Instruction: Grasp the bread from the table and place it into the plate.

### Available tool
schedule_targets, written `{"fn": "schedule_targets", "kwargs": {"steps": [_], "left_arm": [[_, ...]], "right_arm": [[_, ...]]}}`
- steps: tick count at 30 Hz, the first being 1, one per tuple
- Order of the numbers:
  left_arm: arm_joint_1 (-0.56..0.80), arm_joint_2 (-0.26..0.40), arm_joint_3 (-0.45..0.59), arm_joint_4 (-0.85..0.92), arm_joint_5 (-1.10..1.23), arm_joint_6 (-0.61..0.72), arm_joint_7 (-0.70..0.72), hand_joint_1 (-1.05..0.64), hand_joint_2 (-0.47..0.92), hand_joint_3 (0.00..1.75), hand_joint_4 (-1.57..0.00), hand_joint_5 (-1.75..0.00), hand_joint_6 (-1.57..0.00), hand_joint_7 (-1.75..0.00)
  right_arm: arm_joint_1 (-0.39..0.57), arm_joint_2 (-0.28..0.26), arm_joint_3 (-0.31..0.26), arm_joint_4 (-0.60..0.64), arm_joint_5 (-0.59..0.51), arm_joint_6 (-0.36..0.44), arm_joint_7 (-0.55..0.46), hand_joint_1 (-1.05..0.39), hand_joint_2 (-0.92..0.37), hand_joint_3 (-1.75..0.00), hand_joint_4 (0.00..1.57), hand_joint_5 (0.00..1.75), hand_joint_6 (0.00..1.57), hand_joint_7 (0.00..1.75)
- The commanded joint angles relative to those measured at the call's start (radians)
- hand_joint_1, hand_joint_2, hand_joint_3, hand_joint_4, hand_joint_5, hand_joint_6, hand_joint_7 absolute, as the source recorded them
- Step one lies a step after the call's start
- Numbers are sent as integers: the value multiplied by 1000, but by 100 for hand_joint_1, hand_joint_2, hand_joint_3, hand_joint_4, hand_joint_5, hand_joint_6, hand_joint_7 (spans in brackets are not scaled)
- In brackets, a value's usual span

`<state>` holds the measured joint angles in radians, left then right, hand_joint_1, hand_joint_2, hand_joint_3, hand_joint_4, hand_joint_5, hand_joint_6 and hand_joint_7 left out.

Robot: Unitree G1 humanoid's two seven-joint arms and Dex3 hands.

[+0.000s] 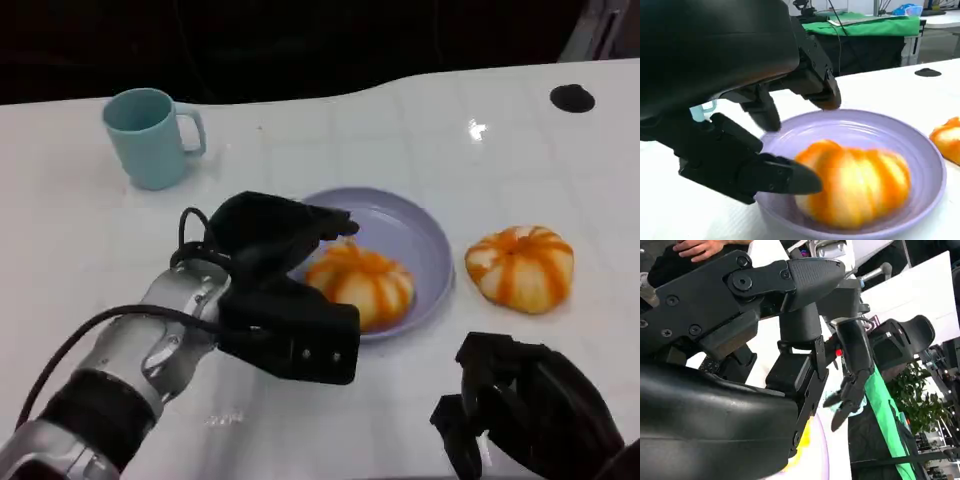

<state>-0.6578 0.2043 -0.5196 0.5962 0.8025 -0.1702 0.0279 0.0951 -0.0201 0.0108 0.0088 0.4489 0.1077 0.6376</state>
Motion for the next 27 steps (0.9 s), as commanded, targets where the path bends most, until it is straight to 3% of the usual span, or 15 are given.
{"fn": "schedule_targets", "kwargs": {"steps": [1, 9, 14, 18, 22, 27], "left_arm": [[-2, 31, -6, -56, 6, 35, -60, -83, 92, 43, -19, -41, -32, 0], [29, 61, 3, -140, -2, 61, -113, -92, 92, 47, -11, -36, -24, 0], [77, 87, 46, -211, -63, 34, -117, -89, 92, 45, -16, -40, -30, -3], [149, 93, 134, -246, -248, -51, -163, -74, 92, 35, -37, -61, -49, -9], [220, 71, 215, -249, -446, -131, -213, -65, 92, 29, -38, -107, -65, -18], [303, 7, 307, -245, -688, -203, -280, -52, 92, 20, -39, -154, -41, -113]], "right_arm": [[6, -7, -7, -11, 11, -6, -3, -93, -71, -41, 123, 155, 106, 141], [6, -7, -8, -13, 16, 1, -1, -93, -71, -40, 122, 156, 105, 143], [9, -9, -5, -19, 10, 1, -6, -93, -71, -40, 122, 156, 105, 142], [9, -9, -4, -20, 8, 1, -7, -94, -72, -40, 123, 156, 106, 143], [7, -9, -6, -17, 15, 2, -1, -94, -72, -40, 122, 155, 105, 142], [6, -12, -6, -17, 12, 4, -2, -94, -72, -39, 122, 155, 105, 141]]}}
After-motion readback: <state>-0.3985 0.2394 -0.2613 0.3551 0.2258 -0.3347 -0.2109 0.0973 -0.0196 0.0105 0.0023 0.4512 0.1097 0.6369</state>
